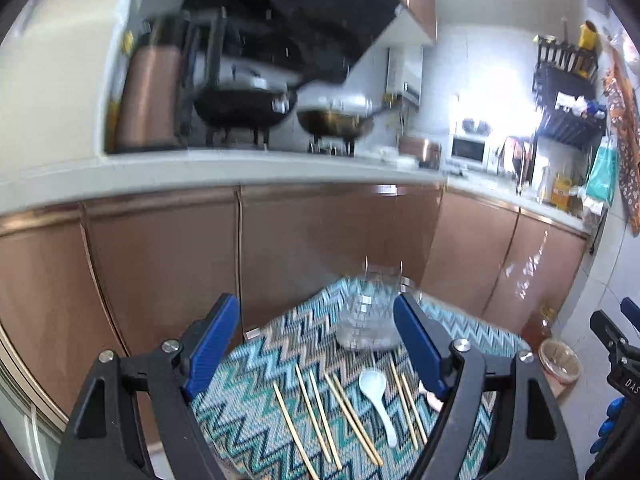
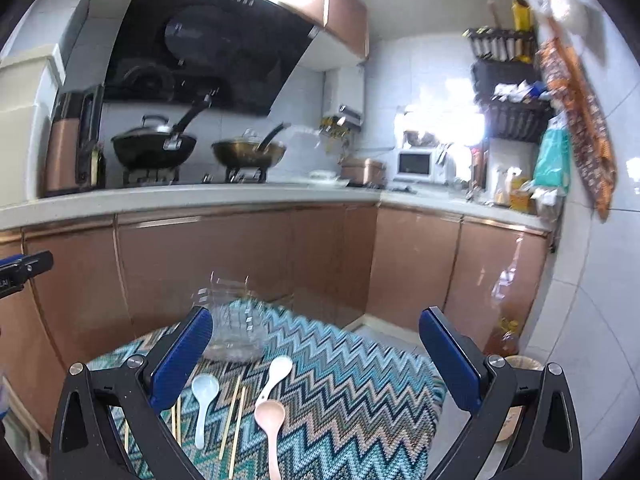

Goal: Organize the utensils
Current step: 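Grasp the pink spoon with the right tool while the left tool grasps a bamboo chopstick, then lift and lower the chopstick and pink spoon into the clear utensil holder, then open both tools to release the utensils and pull back from the holder, then grasp a bamboo chopstick with the right tool while the left tool grasps another chopstick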

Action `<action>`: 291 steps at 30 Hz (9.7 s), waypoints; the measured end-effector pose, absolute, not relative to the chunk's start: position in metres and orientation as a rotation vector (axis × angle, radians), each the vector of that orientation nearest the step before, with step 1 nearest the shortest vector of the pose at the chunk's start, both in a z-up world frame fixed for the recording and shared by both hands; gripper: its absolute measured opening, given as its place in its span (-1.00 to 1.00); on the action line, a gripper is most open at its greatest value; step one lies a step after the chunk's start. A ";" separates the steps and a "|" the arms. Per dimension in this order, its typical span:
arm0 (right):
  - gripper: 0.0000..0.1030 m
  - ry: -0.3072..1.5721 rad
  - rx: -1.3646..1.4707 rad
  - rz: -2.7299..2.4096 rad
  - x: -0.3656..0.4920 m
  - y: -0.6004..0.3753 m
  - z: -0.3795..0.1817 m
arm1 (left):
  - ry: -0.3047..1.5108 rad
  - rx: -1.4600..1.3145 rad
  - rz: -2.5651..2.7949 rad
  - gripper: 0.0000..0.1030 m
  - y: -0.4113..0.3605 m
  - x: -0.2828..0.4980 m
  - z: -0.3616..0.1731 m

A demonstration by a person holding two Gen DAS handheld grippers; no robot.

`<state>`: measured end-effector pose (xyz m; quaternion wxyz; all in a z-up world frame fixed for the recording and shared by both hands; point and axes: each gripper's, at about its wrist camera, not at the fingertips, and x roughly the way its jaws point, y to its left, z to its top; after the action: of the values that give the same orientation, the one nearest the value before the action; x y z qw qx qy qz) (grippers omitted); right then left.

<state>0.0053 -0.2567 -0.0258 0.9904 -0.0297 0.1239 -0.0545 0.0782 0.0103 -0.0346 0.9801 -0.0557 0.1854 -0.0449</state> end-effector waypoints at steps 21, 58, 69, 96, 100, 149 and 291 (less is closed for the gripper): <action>0.38 0.760 0.105 0.262 0.154 -0.315 -0.144 | 1.144 -0.346 -0.329 -0.58 -0.014 0.248 -0.204; -0.18 1.075 0.097 0.675 0.254 -0.311 -0.242 | 1.410 -0.327 -0.122 -0.79 -0.033 0.320 -0.262; -0.32 1.117 0.051 0.715 0.265 -0.310 -0.250 | 1.462 -0.322 -0.112 -0.79 -0.025 0.324 -0.264; -0.83 0.947 -0.163 0.638 0.210 -0.290 -0.176 | 1.220 -0.328 -0.177 -0.91 -0.044 0.272 -0.213; -0.83 0.882 -0.171 0.571 0.200 -0.286 -0.147 | 1.110 -0.301 -0.218 -0.91 -0.035 0.257 -0.184; -0.81 0.255 -0.163 0.080 0.329 -0.210 -0.145 | 0.398 -0.173 -0.139 -0.91 -0.083 0.398 -0.141; -0.79 1.346 0.004 0.408 0.311 -0.199 -0.260 | 1.444 -0.305 -0.134 -0.81 0.009 0.345 -0.274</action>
<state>0.3108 -0.1985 -0.2601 0.7627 0.0018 0.6189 0.1878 0.3446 0.0089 -0.2743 0.7377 -0.1387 0.6579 -0.0612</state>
